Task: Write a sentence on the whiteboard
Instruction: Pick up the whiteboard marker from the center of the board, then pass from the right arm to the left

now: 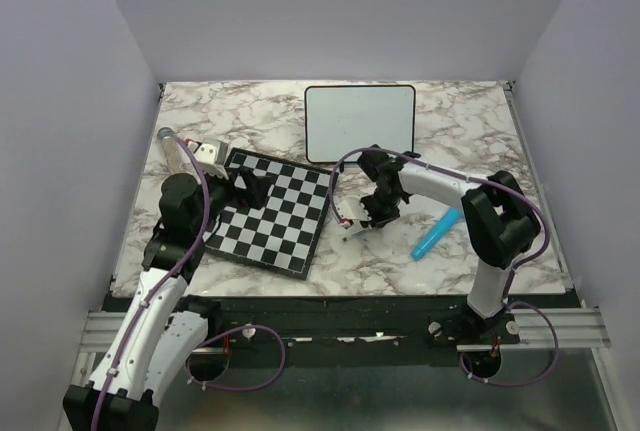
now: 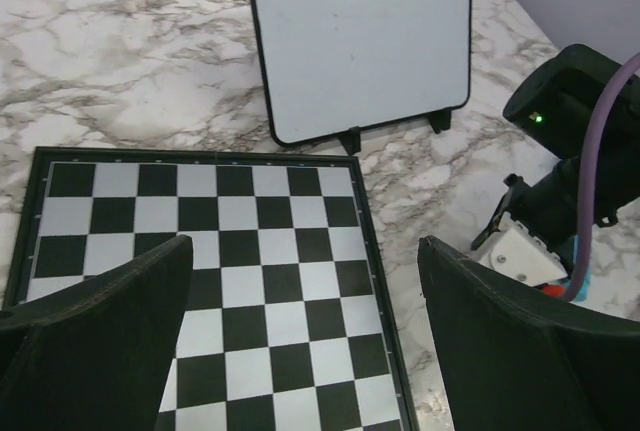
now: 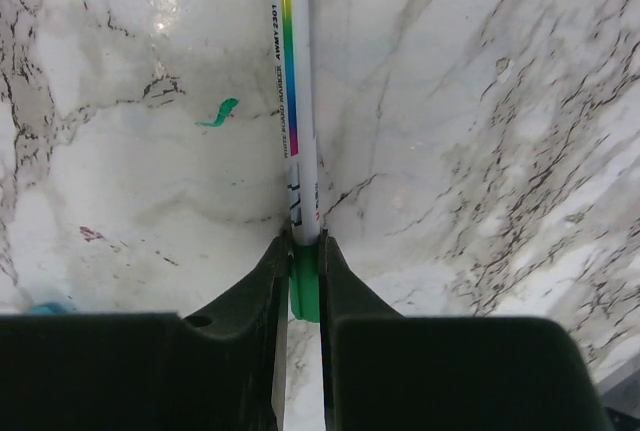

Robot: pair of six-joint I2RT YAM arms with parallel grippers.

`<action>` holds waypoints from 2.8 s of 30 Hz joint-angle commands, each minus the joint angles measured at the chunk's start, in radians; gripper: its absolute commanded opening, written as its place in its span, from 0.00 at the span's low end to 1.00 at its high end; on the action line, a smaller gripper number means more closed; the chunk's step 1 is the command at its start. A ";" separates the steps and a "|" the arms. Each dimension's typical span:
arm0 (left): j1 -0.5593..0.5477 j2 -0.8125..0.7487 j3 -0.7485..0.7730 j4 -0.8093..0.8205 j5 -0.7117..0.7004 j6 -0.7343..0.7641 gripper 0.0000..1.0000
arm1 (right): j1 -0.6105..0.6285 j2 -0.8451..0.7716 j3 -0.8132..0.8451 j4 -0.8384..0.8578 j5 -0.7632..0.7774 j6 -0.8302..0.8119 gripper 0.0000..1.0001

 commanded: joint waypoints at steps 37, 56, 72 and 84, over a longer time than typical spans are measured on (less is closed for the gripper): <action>-0.330 0.783 -0.016 0.571 0.312 -0.512 0.78 | 0.005 -0.457 -0.318 0.284 -0.231 0.250 0.04; -0.419 0.855 -0.038 0.691 0.414 -0.559 0.50 | 0.005 -0.429 -0.299 0.316 -0.208 0.317 0.04; -0.437 0.867 -0.015 0.621 0.385 -0.526 0.40 | 0.007 -0.402 -0.279 0.324 -0.186 0.366 0.04; -0.447 0.870 0.022 0.550 0.375 -0.478 0.00 | 0.004 -0.400 -0.270 0.316 -0.201 0.386 0.06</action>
